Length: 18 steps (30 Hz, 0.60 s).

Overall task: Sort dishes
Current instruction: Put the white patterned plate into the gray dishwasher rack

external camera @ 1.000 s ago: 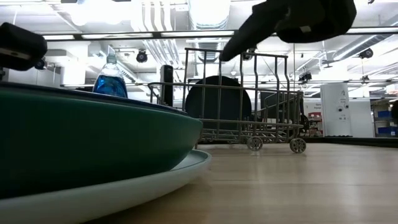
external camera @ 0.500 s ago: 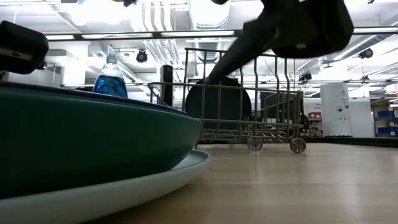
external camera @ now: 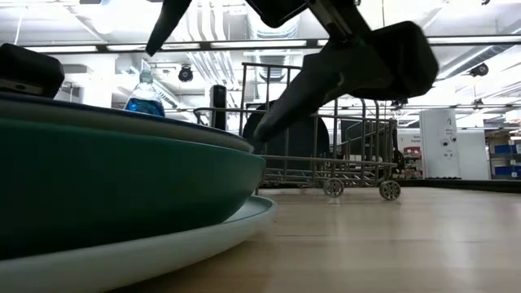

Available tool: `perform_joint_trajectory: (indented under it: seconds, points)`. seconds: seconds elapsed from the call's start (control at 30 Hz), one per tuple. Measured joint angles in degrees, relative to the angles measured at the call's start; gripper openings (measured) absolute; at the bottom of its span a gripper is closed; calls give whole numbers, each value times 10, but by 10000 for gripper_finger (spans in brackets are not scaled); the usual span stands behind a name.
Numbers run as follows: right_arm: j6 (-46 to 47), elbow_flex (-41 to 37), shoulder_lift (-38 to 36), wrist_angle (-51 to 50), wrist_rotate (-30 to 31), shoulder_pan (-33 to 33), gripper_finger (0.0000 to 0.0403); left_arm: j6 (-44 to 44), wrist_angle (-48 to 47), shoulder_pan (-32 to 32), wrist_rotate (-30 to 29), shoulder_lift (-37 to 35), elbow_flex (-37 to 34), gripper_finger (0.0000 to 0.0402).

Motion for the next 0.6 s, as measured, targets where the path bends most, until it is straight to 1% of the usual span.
perform_joint_trajectory:
  seconds: [0.3,0.5,0.6]
  points:
    - [-19,0,0,4,0,-12,325,-8,66,0,0,-1,-38,155]
    - [-28,0,-1,1,-13,-16,324,-11,69,0,0,-1,-40,155]
    - [-28,0,-7,-17,-17,-17,329,-12,68,0,1,0,-40,155]
